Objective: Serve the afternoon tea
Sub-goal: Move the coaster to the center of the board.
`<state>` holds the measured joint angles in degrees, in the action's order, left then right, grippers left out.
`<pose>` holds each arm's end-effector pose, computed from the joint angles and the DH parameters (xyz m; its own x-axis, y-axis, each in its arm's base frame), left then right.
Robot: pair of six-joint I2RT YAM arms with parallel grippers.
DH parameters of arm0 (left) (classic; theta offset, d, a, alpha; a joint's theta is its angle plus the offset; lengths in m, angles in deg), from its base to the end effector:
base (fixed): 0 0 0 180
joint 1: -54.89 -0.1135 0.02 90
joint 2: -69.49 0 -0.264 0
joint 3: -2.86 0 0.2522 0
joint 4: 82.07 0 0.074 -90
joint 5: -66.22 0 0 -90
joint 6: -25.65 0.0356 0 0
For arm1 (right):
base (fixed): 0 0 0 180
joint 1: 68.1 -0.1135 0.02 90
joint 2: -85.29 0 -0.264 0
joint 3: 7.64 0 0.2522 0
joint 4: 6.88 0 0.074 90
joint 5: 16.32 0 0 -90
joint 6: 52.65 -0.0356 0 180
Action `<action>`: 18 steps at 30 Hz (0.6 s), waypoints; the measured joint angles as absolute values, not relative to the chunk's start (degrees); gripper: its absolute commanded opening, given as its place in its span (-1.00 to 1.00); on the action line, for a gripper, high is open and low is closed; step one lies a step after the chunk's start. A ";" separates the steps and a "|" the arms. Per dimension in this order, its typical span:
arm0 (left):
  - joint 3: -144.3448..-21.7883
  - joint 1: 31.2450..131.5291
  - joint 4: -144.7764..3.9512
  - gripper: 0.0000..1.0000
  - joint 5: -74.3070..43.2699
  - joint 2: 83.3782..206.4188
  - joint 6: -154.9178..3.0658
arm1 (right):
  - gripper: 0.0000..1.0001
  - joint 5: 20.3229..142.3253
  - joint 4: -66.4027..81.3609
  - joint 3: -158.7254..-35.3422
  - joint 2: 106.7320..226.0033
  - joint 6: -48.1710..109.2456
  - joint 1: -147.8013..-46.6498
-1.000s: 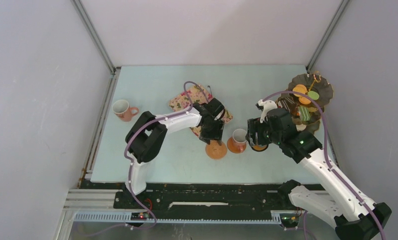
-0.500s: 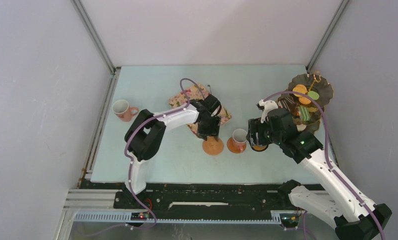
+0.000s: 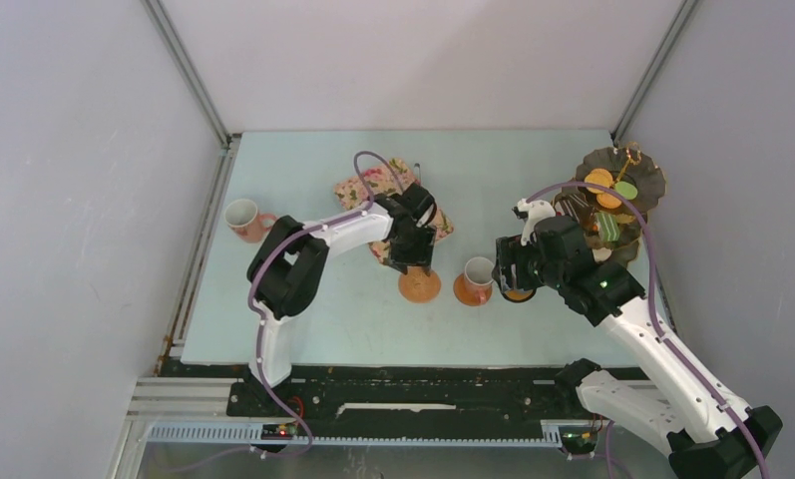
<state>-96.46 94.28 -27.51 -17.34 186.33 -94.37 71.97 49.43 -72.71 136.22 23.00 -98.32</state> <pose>0.3169 -0.2654 0.1691 -0.9655 0.1496 -0.2130 0.2012 0.9481 -0.2463 0.1555 0.0894 0.3065 -0.6820 -0.1105 -0.7230 -0.3251 0.9313 0.1643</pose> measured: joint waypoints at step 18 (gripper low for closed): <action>-97.48 95.57 -28.10 0.45 -15.94 186.88 -95.37 | 0.44 72.01 49.38 -72.69 136.88 23.00 -98.23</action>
